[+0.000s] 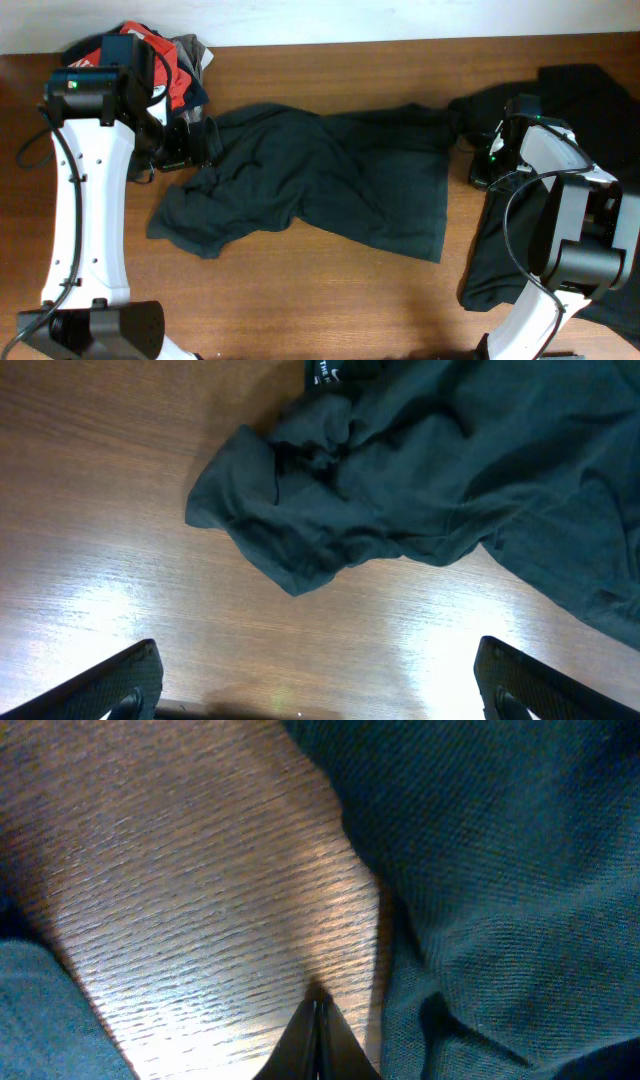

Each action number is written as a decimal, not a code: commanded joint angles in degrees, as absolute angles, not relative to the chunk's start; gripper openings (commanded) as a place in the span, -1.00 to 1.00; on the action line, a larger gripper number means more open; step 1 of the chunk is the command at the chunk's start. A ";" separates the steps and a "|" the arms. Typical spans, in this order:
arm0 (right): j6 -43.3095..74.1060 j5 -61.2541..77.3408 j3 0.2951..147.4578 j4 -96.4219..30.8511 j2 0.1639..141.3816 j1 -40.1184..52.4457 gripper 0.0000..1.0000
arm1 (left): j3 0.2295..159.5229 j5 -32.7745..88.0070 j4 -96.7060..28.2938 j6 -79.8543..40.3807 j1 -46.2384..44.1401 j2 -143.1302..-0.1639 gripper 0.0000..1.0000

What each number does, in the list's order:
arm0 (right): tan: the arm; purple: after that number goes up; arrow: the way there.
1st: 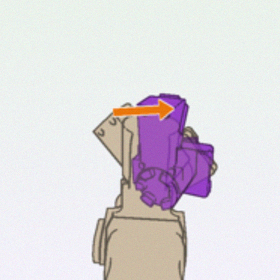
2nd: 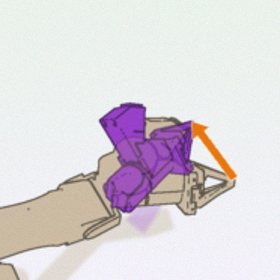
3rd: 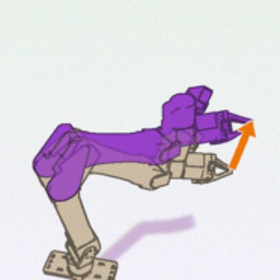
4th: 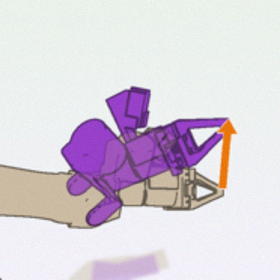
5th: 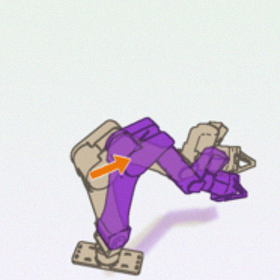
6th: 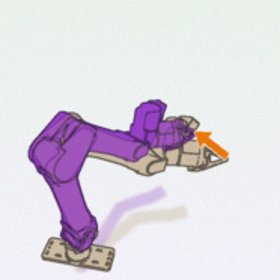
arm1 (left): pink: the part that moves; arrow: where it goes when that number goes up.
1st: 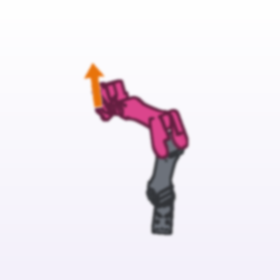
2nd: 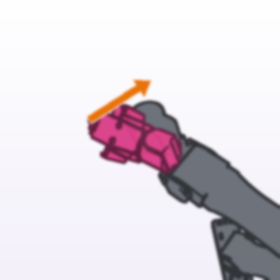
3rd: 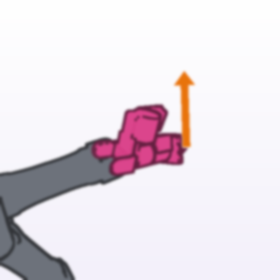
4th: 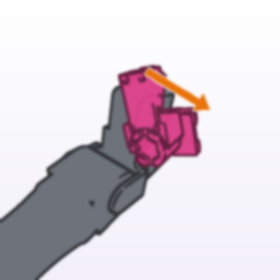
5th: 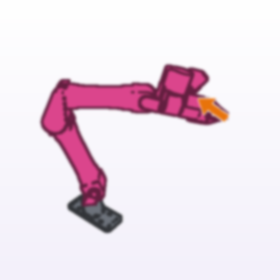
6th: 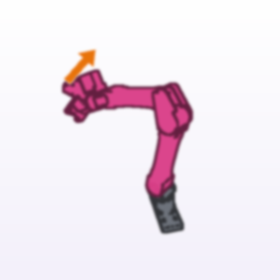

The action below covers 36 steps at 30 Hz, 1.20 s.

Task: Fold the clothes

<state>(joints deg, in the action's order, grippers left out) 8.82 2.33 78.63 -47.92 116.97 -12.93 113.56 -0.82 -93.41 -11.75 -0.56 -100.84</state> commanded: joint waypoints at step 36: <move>19.27 -4.56 108.07 -67.55 118.93 -41.21 -0.92 | 113.43 -0.80 -92.60 -11.25 -0.62 -101.30 0.98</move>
<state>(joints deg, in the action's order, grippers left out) 19.18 -9.39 102.89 -66.15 119.92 -42.50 113.56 -0.82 -93.14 -11.75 -0.56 -100.84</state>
